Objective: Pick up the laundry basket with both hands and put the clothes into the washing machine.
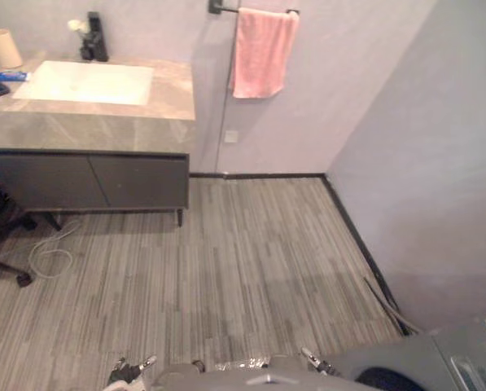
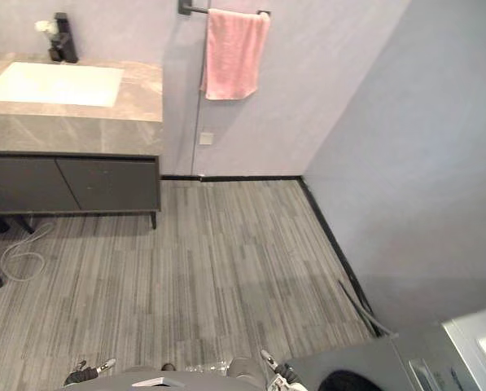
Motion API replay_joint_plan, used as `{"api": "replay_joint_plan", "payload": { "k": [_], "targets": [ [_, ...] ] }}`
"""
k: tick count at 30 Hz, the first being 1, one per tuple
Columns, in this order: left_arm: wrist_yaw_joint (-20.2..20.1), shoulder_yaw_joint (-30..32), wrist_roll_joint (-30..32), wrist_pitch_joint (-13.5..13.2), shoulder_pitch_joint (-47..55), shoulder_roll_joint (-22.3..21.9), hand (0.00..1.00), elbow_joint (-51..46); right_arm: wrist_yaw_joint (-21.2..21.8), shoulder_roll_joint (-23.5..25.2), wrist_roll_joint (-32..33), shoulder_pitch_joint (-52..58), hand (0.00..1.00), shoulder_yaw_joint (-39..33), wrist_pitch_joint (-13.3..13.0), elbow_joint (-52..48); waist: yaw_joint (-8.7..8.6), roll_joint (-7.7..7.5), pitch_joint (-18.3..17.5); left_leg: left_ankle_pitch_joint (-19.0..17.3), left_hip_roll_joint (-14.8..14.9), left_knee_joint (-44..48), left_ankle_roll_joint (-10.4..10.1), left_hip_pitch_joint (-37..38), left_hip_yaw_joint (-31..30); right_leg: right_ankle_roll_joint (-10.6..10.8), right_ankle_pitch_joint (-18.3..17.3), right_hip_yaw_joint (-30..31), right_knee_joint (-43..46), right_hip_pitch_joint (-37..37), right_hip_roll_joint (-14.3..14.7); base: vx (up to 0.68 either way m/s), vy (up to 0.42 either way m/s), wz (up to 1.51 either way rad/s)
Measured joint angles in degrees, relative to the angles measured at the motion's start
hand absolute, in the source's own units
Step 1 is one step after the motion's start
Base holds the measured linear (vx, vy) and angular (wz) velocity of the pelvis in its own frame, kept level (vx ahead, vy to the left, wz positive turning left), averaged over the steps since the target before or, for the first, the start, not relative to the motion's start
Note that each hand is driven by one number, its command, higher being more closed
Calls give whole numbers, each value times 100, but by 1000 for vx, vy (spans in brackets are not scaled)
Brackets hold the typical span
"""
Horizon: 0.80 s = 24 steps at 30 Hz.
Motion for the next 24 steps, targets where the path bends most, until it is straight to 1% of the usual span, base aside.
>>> {"api": "replay_joint_plan", "payload": {
  "k": [1, 2, 3, 4, 5, 6, 7, 8, 9, 11, 14, 15, 17, 18, 19, 20, 21, 23, 24],
  "targets": [
    [0, -30, 6, -4, 41, 3, 0, 3, 3, 5, -3, -2, 0, -13, 1, 52, -1, -2, -88, -53, 41, 64, -86, -20, -62, -5, 242, 30, -448, 27, 42, 132, -239, 36],
    [-5, -59, 12, -10, 100, 33, 0, 18, 4, 20, -13, 5, 0, -47, 9, 107, -27, -36, -153, -106, 74, 105, -165, -3, -149, 30, 636, -28, -810, 116, 78, 157, -341, 31],
    [-12, -90, 17, -14, 142, 72, 0, 40, 4, 43, -20, 24, 0, -59, 18, 129, -48, -87, -199, -144, 69, 105, -225, 2, -184, 19, 924, -66, -923, 151, 82, 126, -335, 33],
    [-21, -107, 25, -15, 145, 125, 0, 73, 6, 72, -48, 41, 0, -86, 27, 172, -62, -157, -267, -215, 44, 107, -308, 1, -252, 150, 1070, -208, -1015, 225, 59, 142, -387, 29],
    [-35, -135, 95, -12, 135, 111, 0, 181, 12, 56, -203, 24, 0, -128, 30, 213, -77, -74, -341, -270, 171, 107, -397, -26, -330, 192, 937, -343, -1249, 346, 138, 128, -382, 24],
    [-58, -166, 153, -12, 123, 101, 0, 244, 18, 19, -287, 22, 0, -128, 35, 238, -88, -18, -404, -293, 268, 81, -483, -67, -386, 188, 863, -459, -1418, 404, 209, 132, -433, 27],
    [-70, -228, 214, -5, 68, 106, 0, 328, 18, -27, -375, -9, 0, -132, 34, 271, -105, -5, -444, -279, 360, 56, -557, -101, -486, 125, 724, -648, -1589, 501, 282, 79, -334, 29],
    [-70, -261, 231, 2, 28, 107, 0, 406, 18, -98, -432, -23, 0, -137, 33, 289, -123, 66, -425, -250, 444, 18, -606, -108, -537, 84, 706, -739, -1612, 512, 365, 51, -310, 46],
    [-69, -294, 232, 15, -5, 94, 0, 493, 12, -165, -449, -5, 0, -208, 34, 327, -145, 133, -426, -186, 536, -69, -705, -92, -654, 18, 667, -904, -1610, 550, 432, 31, -219, 46],
    [-75, -323, 238, 21, -5, 66, 0, 495, 11, -224, -449, 38, 0, -229, 35, 338, -178, 211, -440, -137, 633, -120, -783, -77, -874, -69, 614, -1161, -1636, 689, 513, 45, -222, 64],
    [-91, -406, 233, 21, -22, 112, 0, 489, 12, -220, -451, 47, 0, -225, 36, 371, -170, 179, -415, -121, 700, -78, -841, -115, -1099, -138, 580, -1476, -1760, 879, 581, -11, -103, 52],
    [-91, -431, 231, 21, -78, 134, 0, 483, 12, -210, -452, 44, 0, -223, 35, 378, -168, 163, -396, -128, 704, 13, -842, -195, -1071, -170, 556, -1605, -1771, 914, 576, -67, -51, 54],
    [-92, -529, 232, 24, -109, 183, 0, 489, 11, -201, -451, 44, 0, -227, 33, 384, -186, 145, -343, -150, 871, 226, -744, -393, -412, -206, 536, -1798, -1793, 953, 527, -89, 2, 58],
    [-91, -581, 231, 30, -158, 210, 0, 490, 10, -203, -450, 29, 0, -227, 32, 385, -259, 139, -234, -82, 1109, 394, -641, -450, 448, -185, 501, -1967, -1790, 1041, 438, -78, 81, 75],
    [-85, -647, 230, 32, -156, 200, 0, 488, 4, -225, -448, 56, 0, -222, 34, 389, -280, 154, -191, 9, 1275, 376, -628, -414, 1131, -130, 474, -2047, -1757, 1100, 341, -42, 99, 69],
    [-82, -649, 230, 37, -140, 195, 0, 490, 1, -231, -447, 74, 0, -219, 34, 390, -279, 160, -185, 95, 1289, 315, -692, -384, 1324, -99, 458, -2041, -1736, 1105, 293, -29, 138, 27],
    [-80, -648, 228, 43, -81, 189, 0, 489, 0, -265, -445, 73, 0, -217, 33, 393, -244, 204, -152, 188, 1170, 80, -756, -290, 1372, -80, 453, -1933, -1741, 1090, 220, -12, 101, -3],
    [-80, -654, 227, 47, -57, 227, 0, 492, 1, -222, -443, 76, 0, -217, 36, 421, -243, 162, -171, 325, 996, -249, -725, -130, 1438, -46, 554, -1847, -1850, 1081, 94, -5, 141, -17],
    [-81, -709, 229, 51, -52, 274, 0, 497, 0, -191, -439, 69, 0, -224, 37, 457, -263, 110, -181, 384, 905, -446, -732, -78, 1449, -29, 598, -1818, -1953, 1081, 43, -1, 134, -10]
  ]
}}
